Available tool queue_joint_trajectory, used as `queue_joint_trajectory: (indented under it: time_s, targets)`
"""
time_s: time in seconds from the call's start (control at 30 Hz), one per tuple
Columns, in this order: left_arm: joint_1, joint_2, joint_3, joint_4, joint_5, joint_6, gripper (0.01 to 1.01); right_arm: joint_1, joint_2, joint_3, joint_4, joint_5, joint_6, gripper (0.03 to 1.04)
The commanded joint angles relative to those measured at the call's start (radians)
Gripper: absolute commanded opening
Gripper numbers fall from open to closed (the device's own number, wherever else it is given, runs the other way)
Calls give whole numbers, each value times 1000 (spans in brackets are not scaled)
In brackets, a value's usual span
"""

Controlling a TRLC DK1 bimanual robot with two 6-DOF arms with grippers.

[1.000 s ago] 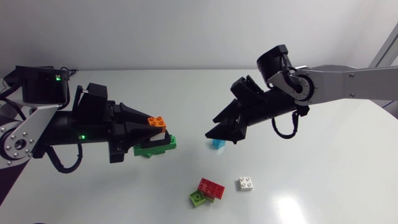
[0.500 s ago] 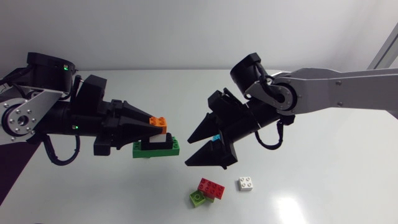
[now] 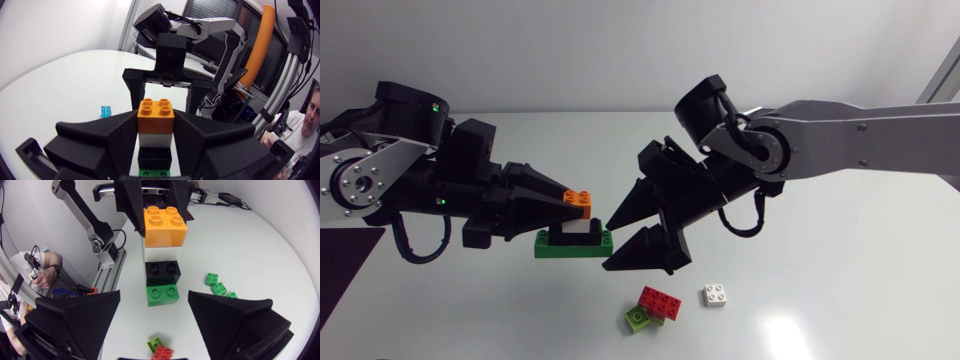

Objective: Separate the duplo bricks

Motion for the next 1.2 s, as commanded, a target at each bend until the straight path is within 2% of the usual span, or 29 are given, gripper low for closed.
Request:
queue_joint_trajectory:
  time_s: [0.0,0.2,0.37,0.43,0.53,0.67,1.17]
  targets:
    - [-8,16,39,-15,28,22,382,19,31,24,-8,-7,-5,972]
    - [-20,16,34,-20,42,25,382,39,50,43,-9,-7,12,957]
    - [-31,13,27,-20,46,28,382,56,64,60,-11,-7,30,866]
    - [-32,13,24,-20,48,30,382,63,68,60,-9,-7,33,798]
    - [-34,10,17,-20,51,33,382,71,73,60,-9,-7,38,623]
    - [-35,10,16,-20,52,34,382,77,74,57,-8,-1,35,234]
    - [-35,16,41,-72,72,33,382,108,60,13,31,111,27,210]
